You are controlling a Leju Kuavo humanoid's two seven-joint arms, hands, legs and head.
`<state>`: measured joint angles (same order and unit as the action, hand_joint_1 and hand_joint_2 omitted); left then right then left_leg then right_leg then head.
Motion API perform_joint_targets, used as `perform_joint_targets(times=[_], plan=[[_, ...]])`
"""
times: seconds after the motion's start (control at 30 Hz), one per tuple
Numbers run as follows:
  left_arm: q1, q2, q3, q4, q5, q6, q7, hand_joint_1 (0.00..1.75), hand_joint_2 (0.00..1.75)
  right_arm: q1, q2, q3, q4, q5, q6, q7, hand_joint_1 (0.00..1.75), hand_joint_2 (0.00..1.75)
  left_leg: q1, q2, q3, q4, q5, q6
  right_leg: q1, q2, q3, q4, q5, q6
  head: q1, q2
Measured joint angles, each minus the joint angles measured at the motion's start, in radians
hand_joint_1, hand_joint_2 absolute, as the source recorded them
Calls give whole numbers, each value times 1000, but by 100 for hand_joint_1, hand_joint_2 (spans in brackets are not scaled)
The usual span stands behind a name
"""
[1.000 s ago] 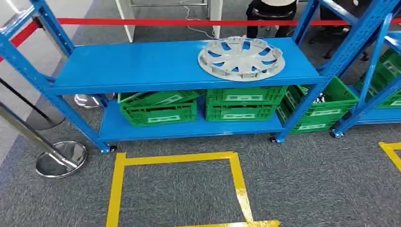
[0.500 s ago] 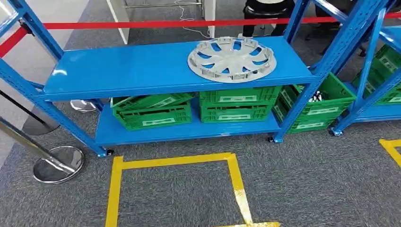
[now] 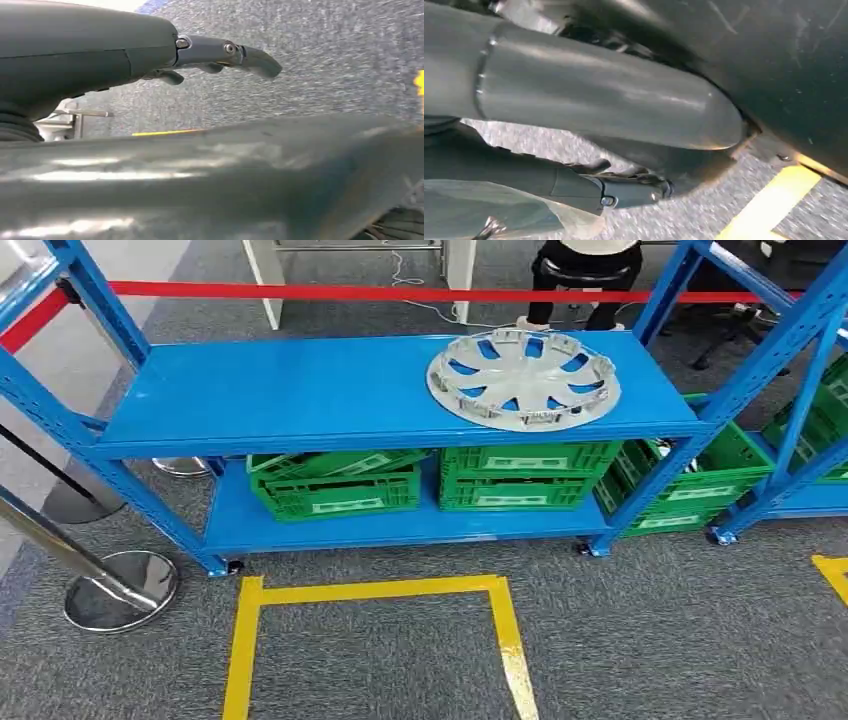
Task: Take the parts from the cabinet and place them on the table.
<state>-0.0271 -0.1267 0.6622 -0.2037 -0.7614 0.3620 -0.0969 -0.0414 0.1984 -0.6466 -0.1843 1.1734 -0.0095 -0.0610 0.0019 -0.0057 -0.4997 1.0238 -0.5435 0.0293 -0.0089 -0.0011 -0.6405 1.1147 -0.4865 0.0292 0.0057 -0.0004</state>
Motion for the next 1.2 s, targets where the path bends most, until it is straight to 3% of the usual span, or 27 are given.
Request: perform_joint_targets(times=[0.03, 0.07, 0.17, 0.23, 0.27, 0.3, 0.37, 0.4, 0.43, 0.5, 0.53, 0.6, 0.7, 0.77, 0.8, 0.87, 0.9, 0.93, 0.97, 1.03, 1.07, 1.1, 1.2], plan=[[1, 0, 0, 0, 0, 0, 0, 0, 0, 1, 0, 0, 0, 0, 0, 0, 0, 0, 1, 0, 5, -3, -10, -4, 3, 1, 23, -54, 15, -8, -1, 0], [-4, -1, 2, 0, 0, 0, 0, 0, 0, -1, 0, 0, 1, 1, 0, 2, 0, 0, -5, -1, 7, 1, -18, -12, 8, 0, 42, -70, 3, -11, -3, 0], [-7, -1, 4, 0, 0, 0, 0, 0, 0, 0, 3, 0, 1, 2, -2, 5, 0, 0, 0, 2, 15, -15, -20, -26, 11, 2, 43, -74, -8, -22, -5, 0], [-9, 3, 5, -1, -1, 1, 3, 0, 0, 2, 8, 0, 0, 2, -2, 7, 0, 0, -2, 3, 29, -9, -33, -38, -1, 2, 68, -99, -6, -29, -5, 0], [-9, 3, 5, -1, -2, 2, 3, 0, 0, 1, 9, 0, 1, 2, -1, 7, 0, 0, -1, 3, 2, 49, -59, -44, -2, -2, 81, -107, -11, -37, -15, 0], [-10, 3, 5, -1, -3, 3, 4, 0, 0, -2, 10, 0, 1, 2, 0, 7, 0, 0, 2, 3, -44, 132, -93, -50, -2, -3, 89, -108, -15, -40, -13, 0], [-9, 3, 5, -1, -3, 3, 6, 0, 0, -3, 11, 0, 1, 2, 0, 8, 0, 0, 7, 3, -136, 276, -128, -57, -2, -3, 101, -108, -29, -41, -14, 0], [-6, 2, 5, -1, -5, 3, 7, 0, 0, -1, 11, 0, 1, 2, 1, 10, 0, 0, 8, 3, -161, 297, -116, -58, -2, -1, 110, -108, -36, -40, -13, 0], [-3, 2, 5, 0, -7, 3, 8, 0, 0, 1, 11, 0, 1, 1, 1, 13, 0, 0, 9, 3, -164, 273, -76, -59, -2, 2, 123, -108, -44, -40, -15, 0], [-2, 2, 5, 0, -10, 4, 8, 0, 0, 1, 11, 0, 1, 0, 3, 14, 0, 0, 9, 3, -124, 124, 50, -54, -2, 4, 152, -108, -64, -35, -13, 0], [-1, 2, 6, 0, -11, 4, 8, 0, 0, 2, 13, 0, 1, 0, 4, 14, 0, 0, 8, 3, -103, 42, 97, -49, -2, 4, 157, -110, -76, -29, -15, 0], [-4, 0, 6, 0, -11, 5, 8, 0, 0, -2, 13, 0, 1, -1, 4, 14, 0, 0, 2, 4, -81, 14, 60, -37, 4, 5, 153, -106, -88, -17, -14, 0], [-2, 0, 7, 0, -14, 5, 10, 0, 0, -7, 14, 0, 1, -1, 4, 14, 0, 0, 3, 2, -74, 8, 55, -21, 4, 1, 169, -121, -92, -1, -10, 0], [-2, 0, 7, 0, -20, 5, 10, 0, 0, -8, 13, 0, 0, 0, 5, 14, 0, 0, 9, 3, -59, -4, 52, -8, 1, 1, 146, -74, -121, 6, -4, 0], [-5, 0, 7, 0, -21, 5, 10, 0, 0, -8, 14, 0, 0, 0, 5, 14, 0, 0, 8, 3, -57, -3, 48, -2, -1, 1, 98, 9, -152, 8, -3, 0], [-7, -4, 7, 0, -27, 5, 10, 0, 0, -8, 13, 0, 0, 0, 8, 14, 0, 0, 7, 3, -49, -3, 37, 1, -2, 1, -10, 169, -198, 12, -2, 0], [-6, -4, 7, 0, -29, 5, 10, 0, 0, -7, 13, 0, 0, 0, 8, 14, 0, 0, 7, 3, -43, -3, 32, 0, -1, 1, -42, 205, -196, 13, -3, 0], [-5, -4, 7, 0, -31, 5, 10, 0, 0, -6, 13, 0, 0, 0, 9, 15, 0, 0, 7, 3, -29, -3, 22, 0, -2, 1, -59, 198, -158, 13, -2, 0], [-2, -4, 7, 0, -31, 4, 9, 0, 0, -4, 13, 0, 0, 0, 10, 16, 0, 0, 8, 2, -15, -3, 12, -1, -2, 1, -50, 147, -103, 11, 0, 0], [-2, -6, 7, 0, -34, 4, 7, 0, 0, -4, 13, 0, 0, 0, 14, 16, 0, 0, 8, 1, 18, -3, -11, -8, -2, 0, 8, -33, 24, 6, 0, 0], [-1, -6, 7, 0, -35, 4, 6, 0, 0, -2, 13, 0, 0, 0, 15, 16, 0, 0, 8, 1, 18, -8, -17, -12, -1, 0, 15, -41, 5, 2, -1, 0], [-7, -6, 7, 0, -35, 4, 5, 0, 0, -4, 13, 0, 1, -1, 18, 15, 0, 0, 0, 0, 16, -1, -26, -21, 2, 0, 38, -67, 4, 0, 1, 0], [-11, -6, 7, 0, -35, 4, 3, 0, 0, -1, 13, 0, 1, -1, 17, 15, 0, 0, 3, 1, 24, -14, -26, -31, 5, 5, 36, -67, -8, -17, -3, 0]])
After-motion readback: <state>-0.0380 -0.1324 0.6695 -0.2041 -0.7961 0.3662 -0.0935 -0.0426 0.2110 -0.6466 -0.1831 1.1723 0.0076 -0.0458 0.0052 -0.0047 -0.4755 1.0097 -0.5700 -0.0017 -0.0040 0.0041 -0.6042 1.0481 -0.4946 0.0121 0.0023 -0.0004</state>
